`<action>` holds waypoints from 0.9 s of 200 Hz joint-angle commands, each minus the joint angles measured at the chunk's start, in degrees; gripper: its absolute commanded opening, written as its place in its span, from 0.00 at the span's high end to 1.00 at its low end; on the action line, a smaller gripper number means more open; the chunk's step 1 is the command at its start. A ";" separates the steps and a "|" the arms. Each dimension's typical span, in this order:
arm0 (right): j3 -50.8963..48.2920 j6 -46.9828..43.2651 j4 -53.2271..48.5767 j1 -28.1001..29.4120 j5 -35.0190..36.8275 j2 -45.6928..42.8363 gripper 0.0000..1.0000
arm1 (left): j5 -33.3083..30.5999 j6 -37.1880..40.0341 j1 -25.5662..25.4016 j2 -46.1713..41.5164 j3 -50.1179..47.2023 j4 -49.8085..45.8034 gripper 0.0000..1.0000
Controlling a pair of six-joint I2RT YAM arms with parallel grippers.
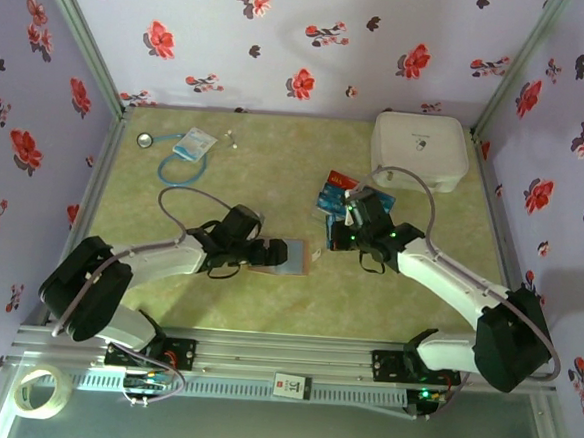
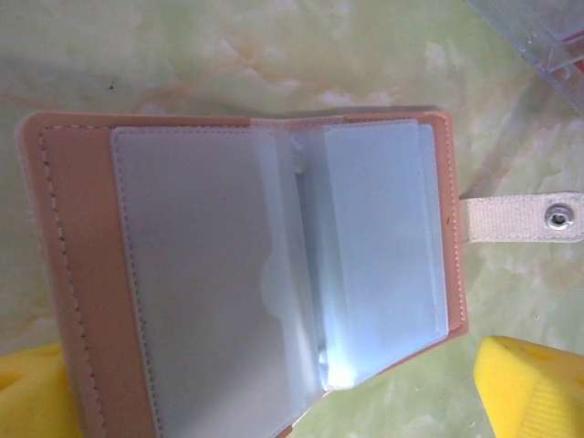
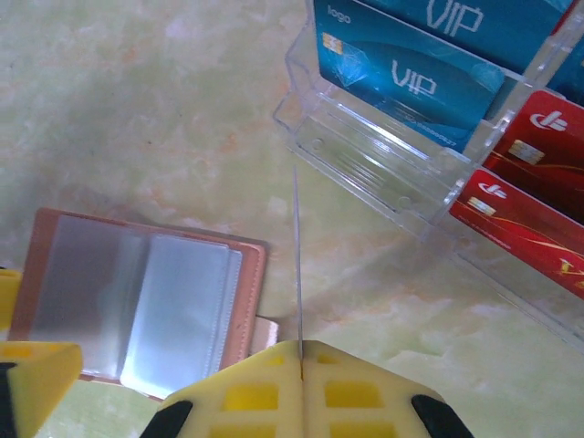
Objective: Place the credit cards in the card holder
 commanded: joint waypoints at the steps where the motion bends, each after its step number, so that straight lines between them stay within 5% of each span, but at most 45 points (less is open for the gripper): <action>1: -1.19 3.34 3.94 -0.35 -3.41 -1.40 1.00 | -6.86 0.20 0.14 -3.40 -0.22 -5.34 0.00; 91: -14.34 22.46 35.94 0.48 -14.61 0.96 1.00 | -13.34 10.99 5.62 -6.68 2.38 -15.30 0.00; 180: -16.61 25.38 47.35 4.89 -14.44 9.58 1.00 | -12.21 12.49 5.63 -3.65 1.06 -12.30 0.00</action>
